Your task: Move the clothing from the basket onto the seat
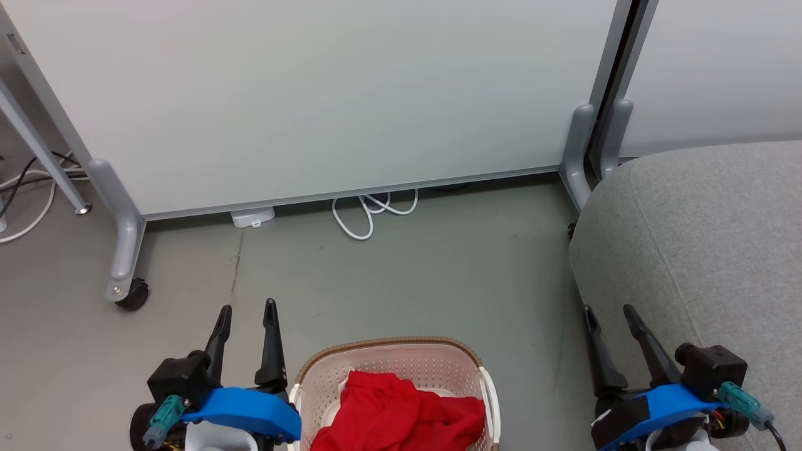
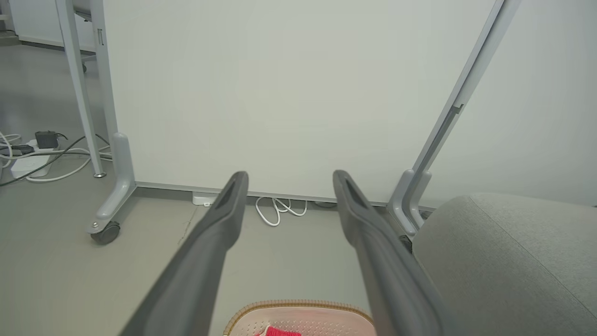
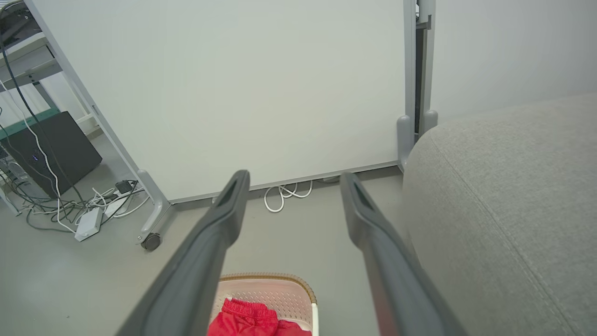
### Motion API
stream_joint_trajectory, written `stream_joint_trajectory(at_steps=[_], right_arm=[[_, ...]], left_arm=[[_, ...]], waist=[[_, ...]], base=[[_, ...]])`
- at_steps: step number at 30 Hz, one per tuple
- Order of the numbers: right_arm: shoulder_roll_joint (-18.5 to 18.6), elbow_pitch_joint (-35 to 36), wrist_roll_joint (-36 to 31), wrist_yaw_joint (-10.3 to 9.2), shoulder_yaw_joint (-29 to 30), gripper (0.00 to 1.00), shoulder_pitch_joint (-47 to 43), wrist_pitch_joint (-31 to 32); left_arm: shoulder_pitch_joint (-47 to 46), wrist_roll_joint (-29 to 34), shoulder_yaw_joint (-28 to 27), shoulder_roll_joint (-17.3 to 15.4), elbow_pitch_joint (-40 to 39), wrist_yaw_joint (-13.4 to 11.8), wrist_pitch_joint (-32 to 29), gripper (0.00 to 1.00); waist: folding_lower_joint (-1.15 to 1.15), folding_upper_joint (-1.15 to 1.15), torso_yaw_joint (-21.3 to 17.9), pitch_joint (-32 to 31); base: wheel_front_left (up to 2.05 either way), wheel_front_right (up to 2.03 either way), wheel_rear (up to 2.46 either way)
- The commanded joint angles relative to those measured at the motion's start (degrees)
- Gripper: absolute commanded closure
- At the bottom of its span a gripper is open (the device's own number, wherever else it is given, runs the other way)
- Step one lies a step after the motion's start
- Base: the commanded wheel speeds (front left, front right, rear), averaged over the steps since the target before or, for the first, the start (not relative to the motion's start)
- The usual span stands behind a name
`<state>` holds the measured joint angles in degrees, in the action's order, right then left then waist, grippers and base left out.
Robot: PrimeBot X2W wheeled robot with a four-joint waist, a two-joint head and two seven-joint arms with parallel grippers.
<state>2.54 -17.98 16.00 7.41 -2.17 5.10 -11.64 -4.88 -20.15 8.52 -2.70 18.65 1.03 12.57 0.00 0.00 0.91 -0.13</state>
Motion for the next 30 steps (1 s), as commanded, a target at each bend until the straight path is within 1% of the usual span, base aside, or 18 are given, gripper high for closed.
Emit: stream_joint_trajectory(at_steps=[1,23,30], right_arm=[[0.5,0.1,-1.6,0.11,0.3,0.0,0.8,-0.4],[0.5,0.7,-9.3,0.09,0.5,0.0,0.4,-1.7],[0.5,0.5,-8.5,0.09,0.4,0.0,0.4,-1.7]], left_arm=[[-0.9,1.3,0.3,-0.3,-0.2,-0.2,0.6,0.0],[-0.3,7.2,0.7,-0.3,-0.4,-1.2,2.8,0.0],[-0.3,6.5,0.4,-0.3,-0.3,-1.2,2.7,0.0]], waist=[[0.0,0.0,0.0,0.1],[0.0,0.0,0.1,0.2],[0.0,0.0,0.1,0.2]], base=[[0.0,0.0,0.0],[0.0,0.0,0.0],[0.0,0.0,0.0]])
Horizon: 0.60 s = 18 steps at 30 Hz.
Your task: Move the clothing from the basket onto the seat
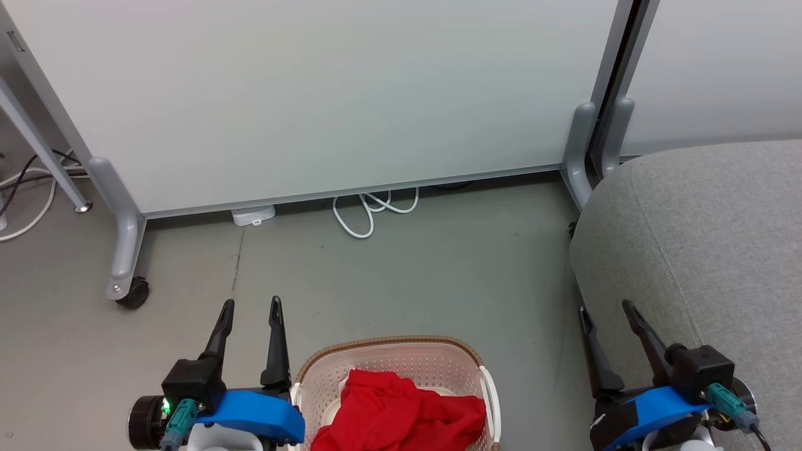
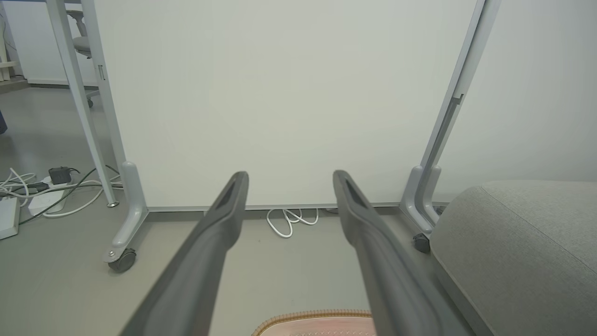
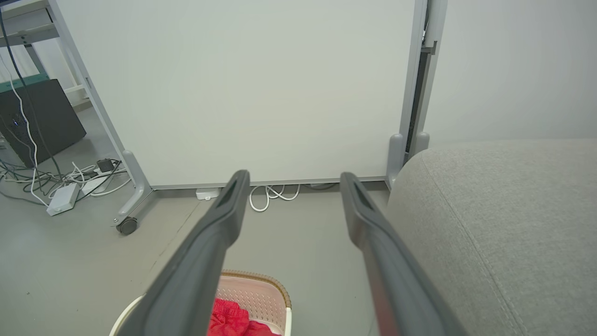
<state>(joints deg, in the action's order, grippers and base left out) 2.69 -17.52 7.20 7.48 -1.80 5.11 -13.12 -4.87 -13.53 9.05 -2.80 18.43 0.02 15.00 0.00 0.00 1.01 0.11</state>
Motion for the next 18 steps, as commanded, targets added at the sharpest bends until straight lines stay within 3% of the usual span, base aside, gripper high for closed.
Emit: stream_joint_trajectory(at_steps=[1,10,18], right_arm=[[0.4,0.0,0.4,0.03,0.0,0.0,0.4,-0.2],[0.4,0.5,0.7,0.03,-0.2,0.0,1.2,-0.1],[0.3,2.3,0.3,0.03,0.2,0.0,3.9,-0.6]], left_arm=[[-0.2,-0.2,-0.1,-0.2,0.0,-0.2,0.3,0.0],[-0.4,-0.1,-0.4,-0.2,0.2,-0.1,0.3,0.0],[-3.1,0.2,-0.4,-0.2,0.3,0.4,0.2,0.0]], waist=[[0.0,0.0,0.0,0.0],[0.0,0.0,-0.3,1.4],[0.0,0.0,-1.5,7.8]], base=[[0.0,0.0,0.0],[0.0,0.0,0.0],[0.0,0.0,0.0]])
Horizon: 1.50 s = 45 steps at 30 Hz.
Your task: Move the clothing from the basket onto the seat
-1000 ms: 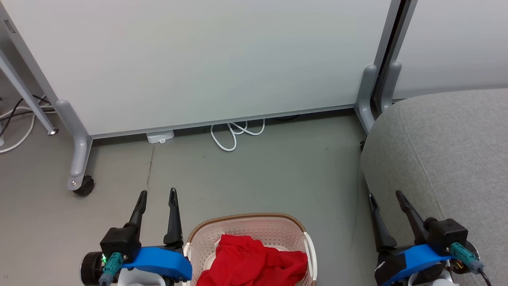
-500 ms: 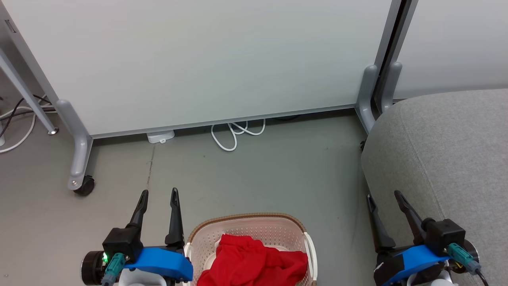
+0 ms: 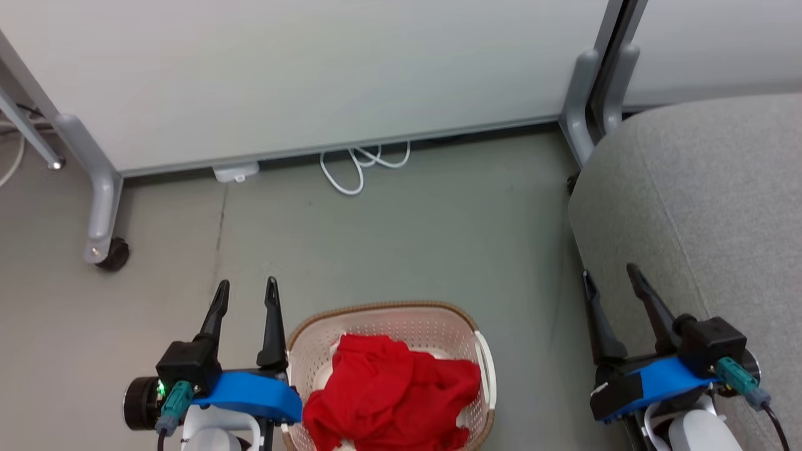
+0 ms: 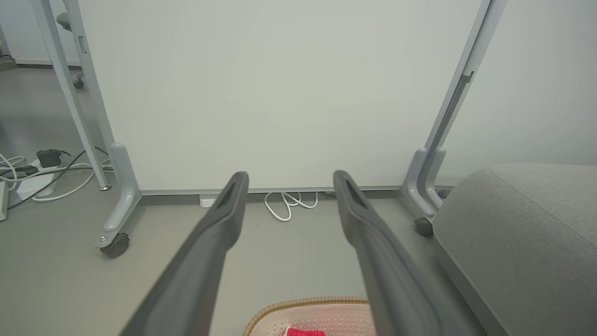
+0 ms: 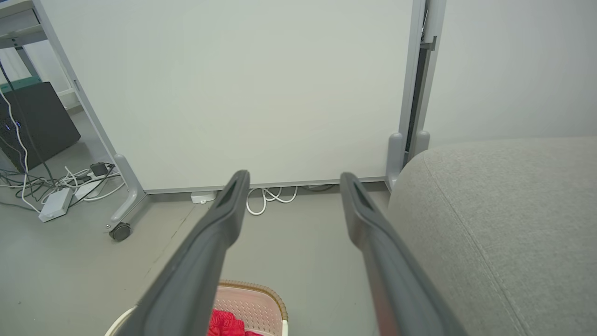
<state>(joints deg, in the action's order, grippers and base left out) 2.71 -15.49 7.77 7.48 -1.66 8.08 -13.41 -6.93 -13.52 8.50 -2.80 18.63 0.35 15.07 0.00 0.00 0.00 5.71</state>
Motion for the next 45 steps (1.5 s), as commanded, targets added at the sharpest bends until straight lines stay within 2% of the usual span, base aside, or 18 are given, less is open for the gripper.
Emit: stream_joint_trajectory(at_steps=[1,13,27,35,45], right_arm=[[0.3,0.5,-0.3,0.03,0.0,0.0,1.4,-0.3],[0.3,2.1,0.9,0.03,-2.6,0.0,8.5,-1.5],[0.3,4.9,3.5,0.03,-6.5,0.0,14.4,-1.8],[0.2,7.8,5.4,0.03,-8.8,0.0,16.0,-1.8],[0.2,10.9,7.5,0.03,-11.1,0.0,18.3,-1.8]], left_arm=[[-1.5,0.5,0.2,-0.2,0.3,0.3,0.2,0.0],[-8.1,2.7,0.8,-0.2,7.0,2.6,0.2,0.0],[-19.3,6.3,4.7,-2.8,26.4,5.1,0.1,0.0],[-25.8,7.2,6.2,-5.2,36.1,5.7,0.0,0.0],[-30.3,9.1,8.0,-8.7,42.8,4.8,-0.7,0.0]], waist=[[0.0,0.0,-0.7,3.2],[0.0,0.0,-4.7,16.0],[0.0,0.0,-12.1,28.9],[0.0,0.0,-15.8,34.7],[0.0,0.0,-19.7,39.9]], base=[[0.0,0.0,0.0],[0.0,0.0,0.0],[0.0,0.0,0.0],[0.0,0.0,0.0],[0.0,0.0,0.0]])
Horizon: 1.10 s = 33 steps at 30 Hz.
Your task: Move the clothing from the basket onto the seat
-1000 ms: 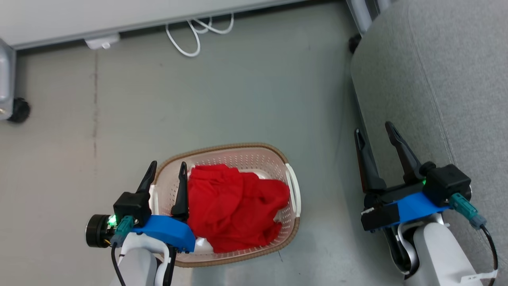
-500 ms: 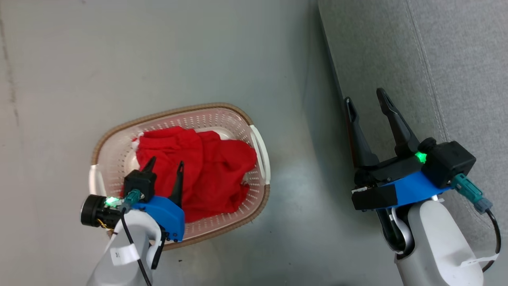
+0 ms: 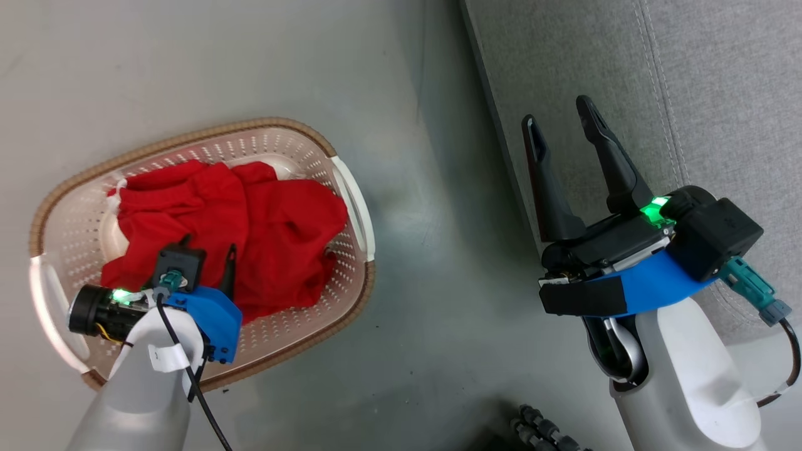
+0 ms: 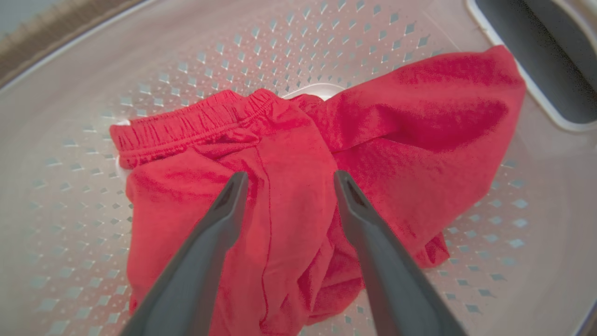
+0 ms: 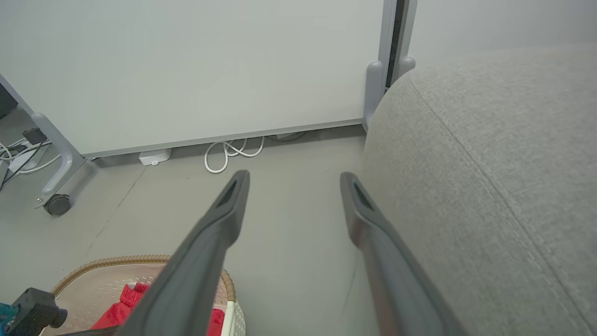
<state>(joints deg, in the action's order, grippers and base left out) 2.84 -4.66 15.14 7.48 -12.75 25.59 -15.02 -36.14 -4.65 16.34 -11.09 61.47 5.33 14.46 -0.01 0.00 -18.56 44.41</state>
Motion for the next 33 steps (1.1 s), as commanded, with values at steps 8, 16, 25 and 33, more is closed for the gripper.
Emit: stream_joint_trajectory(at_steps=[8,16,25,33], right_arm=[[0.1,1.3,1.5,0.03,-1.6,0.0,1.4,-0.2],[0.1,1.4,2.7,0.03,-2.9,0.0,1.1,-0.2],[0.1,1.3,3.2,0.03,-3.0,0.0,1.3,-0.2],[0.1,1.2,3.3,0.03,-3.3,0.0,1.4,-0.2]], left_arm=[[-4.7,0.2,0.4,-2.0,4.3,-2.0,-1.2,0.0],[-6.2,-0.6,0.8,-2.1,7.8,-2.6,-3.3,0.0],[-7.0,-0.1,2.3,-2.1,10.2,-3.9,-8.2,1.0],[-7.7,-0.9,3.1,-2.3,10.9,-2.8,-9.2,1.0]], waist=[[0.01,0.0,-2.1,4.6],[0.01,0.0,-2.4,5.8],[0.01,0.0,-2.7,6.1],[0.01,0.0,-2.6,5.7]], base=[[0.0,0.0,0.0],[0.0,0.0,0.0],[0.0,0.0,0.0],[0.0,0.0,0.0]])
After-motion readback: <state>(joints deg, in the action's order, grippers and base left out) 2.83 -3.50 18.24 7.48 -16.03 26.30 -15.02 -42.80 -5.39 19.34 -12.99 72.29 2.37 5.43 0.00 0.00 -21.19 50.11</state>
